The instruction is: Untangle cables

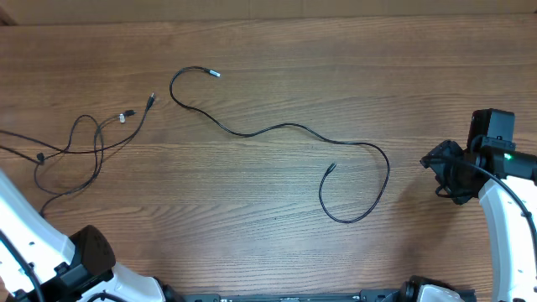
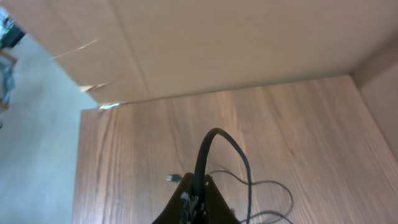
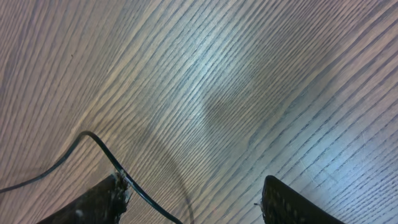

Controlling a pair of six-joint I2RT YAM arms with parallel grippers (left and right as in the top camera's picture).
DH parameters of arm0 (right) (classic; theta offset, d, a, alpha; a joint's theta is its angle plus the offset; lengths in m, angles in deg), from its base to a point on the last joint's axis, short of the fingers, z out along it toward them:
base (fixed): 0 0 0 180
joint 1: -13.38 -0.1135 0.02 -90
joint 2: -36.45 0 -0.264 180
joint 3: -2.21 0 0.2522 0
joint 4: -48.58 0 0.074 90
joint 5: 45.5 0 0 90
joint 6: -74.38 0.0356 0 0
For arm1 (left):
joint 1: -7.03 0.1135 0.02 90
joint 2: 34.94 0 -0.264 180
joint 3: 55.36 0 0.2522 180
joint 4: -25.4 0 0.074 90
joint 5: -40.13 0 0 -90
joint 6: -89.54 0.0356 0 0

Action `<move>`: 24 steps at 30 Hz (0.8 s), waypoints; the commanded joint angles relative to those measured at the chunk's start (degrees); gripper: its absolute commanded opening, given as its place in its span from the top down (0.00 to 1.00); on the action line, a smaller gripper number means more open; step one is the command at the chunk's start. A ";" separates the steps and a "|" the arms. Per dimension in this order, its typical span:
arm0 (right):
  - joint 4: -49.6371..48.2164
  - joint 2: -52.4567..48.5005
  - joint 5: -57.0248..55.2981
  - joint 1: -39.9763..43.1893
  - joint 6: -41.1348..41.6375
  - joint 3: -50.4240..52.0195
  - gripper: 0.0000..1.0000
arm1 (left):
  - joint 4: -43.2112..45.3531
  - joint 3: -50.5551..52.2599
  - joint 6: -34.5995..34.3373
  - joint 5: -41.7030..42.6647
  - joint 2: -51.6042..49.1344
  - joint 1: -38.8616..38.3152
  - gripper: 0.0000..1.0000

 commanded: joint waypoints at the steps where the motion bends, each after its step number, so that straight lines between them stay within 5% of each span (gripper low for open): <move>1: -0.26 0.79 0.11 0.24 -0.20 -1.14 0.32 | -0.87 -0.11 -2.21 1.05 0.04 4.15 0.96; 9: -0.24 0.79 0.13 0.22 -0.17 -1.14 0.32 | -1.29 -0.11 -4.04 2.14 0.04 5.22 0.96; 15: -0.33 0.79 0.13 0.22 -0.17 -1.14 0.32 | -1.60 0.46 -4.85 12.46 -0.79 5.16 0.96; 24: -0.44 0.79 0.13 0.22 -0.17 -1.14 0.32 | -2.08 10.82 -6.16 15.30 -3.34 4.04 0.96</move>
